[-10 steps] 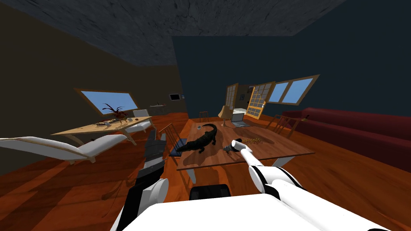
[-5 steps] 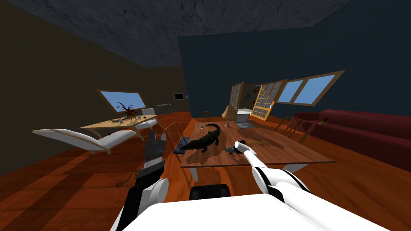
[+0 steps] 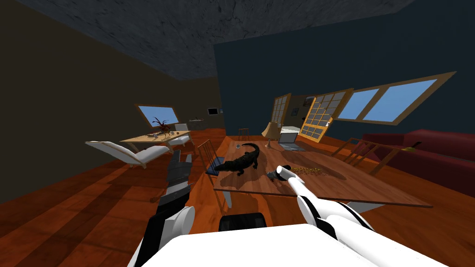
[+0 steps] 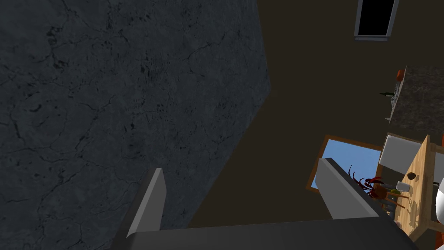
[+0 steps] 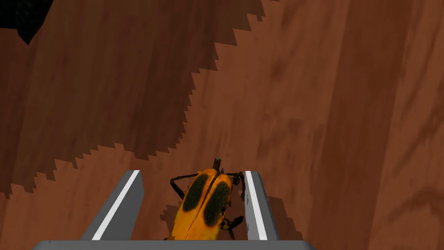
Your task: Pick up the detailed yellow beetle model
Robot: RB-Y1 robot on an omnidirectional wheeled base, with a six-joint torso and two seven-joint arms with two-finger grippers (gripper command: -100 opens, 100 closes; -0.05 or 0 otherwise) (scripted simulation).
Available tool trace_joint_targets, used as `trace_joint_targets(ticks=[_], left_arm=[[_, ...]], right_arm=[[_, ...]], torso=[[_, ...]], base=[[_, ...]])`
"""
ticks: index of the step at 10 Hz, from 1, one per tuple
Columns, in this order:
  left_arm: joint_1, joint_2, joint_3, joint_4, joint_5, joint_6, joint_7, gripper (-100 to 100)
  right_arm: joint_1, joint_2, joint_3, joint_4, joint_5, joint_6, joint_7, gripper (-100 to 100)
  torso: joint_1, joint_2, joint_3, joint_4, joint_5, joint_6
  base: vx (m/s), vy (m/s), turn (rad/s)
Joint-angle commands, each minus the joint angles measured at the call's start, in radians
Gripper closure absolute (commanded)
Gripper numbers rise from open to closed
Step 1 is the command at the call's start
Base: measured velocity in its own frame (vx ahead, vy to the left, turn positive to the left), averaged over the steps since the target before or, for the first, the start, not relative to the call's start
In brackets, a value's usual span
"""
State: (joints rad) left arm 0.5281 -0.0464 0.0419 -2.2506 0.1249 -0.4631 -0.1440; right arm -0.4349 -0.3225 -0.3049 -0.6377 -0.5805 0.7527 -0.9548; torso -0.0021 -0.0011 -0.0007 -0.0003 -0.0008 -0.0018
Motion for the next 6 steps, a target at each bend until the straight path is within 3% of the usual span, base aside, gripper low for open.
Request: trace_joint_targets(ticks=[1,4,5,6], left_arm=[[0.000,0.000,0.000,0.000,0.000,0.000,0.000,0],[0.000,0.000,0.000,0.000,0.000,0.000,0.000,0],[0.000,0.000,0.000,0.000,0.000,0.000,0.000,0],[0.000,0.000,0.000,0.000,0.000,0.000,0.000,0]], right_arm=[[0.000,0.000,0.000,0.000,0.000,0.000,0.000,100],[0.000,0.001,0.000,0.000,-0.001,0.001,0.000,100],[0.000,0.001,0.000,0.000,-0.001,0.001,0.000,0],[-0.006,-0.013,-0.010,0.030,-0.017,-0.012,0.015,100]], torso=[[0.000,0.000,0.000,0.000,0.000,0.000],[-0.001,-0.002,-0.001,-0.001,0.000,0.000],[-0.001,-0.002,-0.001,-0.001,0.000,0.000],[-0.001,-0.002,-0.001,-0.001,0.000,0.000]], base=[[0.000,0.000,0.000],[0.000,0.000,0.000],[0.000,0.000,0.000],[0.005,0.006,-0.004]])
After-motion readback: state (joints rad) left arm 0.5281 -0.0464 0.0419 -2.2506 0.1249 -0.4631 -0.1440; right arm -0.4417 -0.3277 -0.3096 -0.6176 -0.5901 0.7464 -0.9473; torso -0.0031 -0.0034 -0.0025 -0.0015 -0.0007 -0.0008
